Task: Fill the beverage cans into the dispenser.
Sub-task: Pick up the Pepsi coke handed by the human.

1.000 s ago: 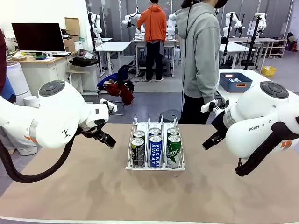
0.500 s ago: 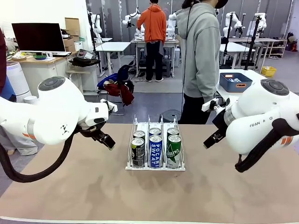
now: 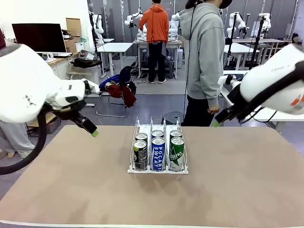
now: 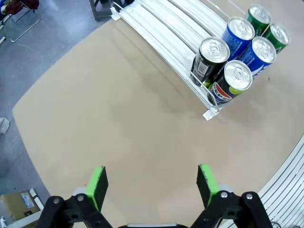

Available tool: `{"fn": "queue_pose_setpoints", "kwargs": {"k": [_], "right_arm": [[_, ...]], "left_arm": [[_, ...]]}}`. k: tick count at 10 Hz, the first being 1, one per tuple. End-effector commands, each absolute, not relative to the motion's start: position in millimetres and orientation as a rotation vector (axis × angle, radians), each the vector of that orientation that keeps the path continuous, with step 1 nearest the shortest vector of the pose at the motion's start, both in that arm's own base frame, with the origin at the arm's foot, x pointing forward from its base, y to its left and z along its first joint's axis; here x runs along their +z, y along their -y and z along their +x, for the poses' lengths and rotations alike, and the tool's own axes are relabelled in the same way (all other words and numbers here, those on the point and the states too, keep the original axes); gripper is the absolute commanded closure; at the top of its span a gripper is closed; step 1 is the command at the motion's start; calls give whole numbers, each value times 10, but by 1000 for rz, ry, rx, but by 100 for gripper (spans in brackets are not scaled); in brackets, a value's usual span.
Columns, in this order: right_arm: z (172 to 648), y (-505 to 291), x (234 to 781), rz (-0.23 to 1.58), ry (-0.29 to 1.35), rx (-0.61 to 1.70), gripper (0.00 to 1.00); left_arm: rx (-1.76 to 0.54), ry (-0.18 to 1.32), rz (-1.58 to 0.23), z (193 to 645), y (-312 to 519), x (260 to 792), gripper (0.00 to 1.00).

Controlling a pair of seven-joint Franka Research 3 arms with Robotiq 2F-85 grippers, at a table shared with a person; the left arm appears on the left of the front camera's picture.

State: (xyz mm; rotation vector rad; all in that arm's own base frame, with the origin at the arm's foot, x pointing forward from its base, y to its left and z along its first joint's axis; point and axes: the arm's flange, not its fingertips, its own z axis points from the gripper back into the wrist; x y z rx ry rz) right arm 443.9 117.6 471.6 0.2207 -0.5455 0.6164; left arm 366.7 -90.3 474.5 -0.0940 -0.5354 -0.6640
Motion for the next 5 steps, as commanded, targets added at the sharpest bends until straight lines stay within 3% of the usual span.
{"fn": "queue_pose_setpoints", "kwargs": {"k": [1, 2, 5], "right_arm": [[4602, -939, 4794, 200, 565, 560, 0], [4439, -1176, 4716, 221, 545, 616, 0], [4493, -1079, 4838, 213, 549, 598, 0]], "left_arm": [[-553, 564, -121, 3687, 753, 4804, 0], [-664, 535, -94, 3667, 903, 4745, 0], [-664, 535, -94, 3667, 903, 4745, 0]]}}
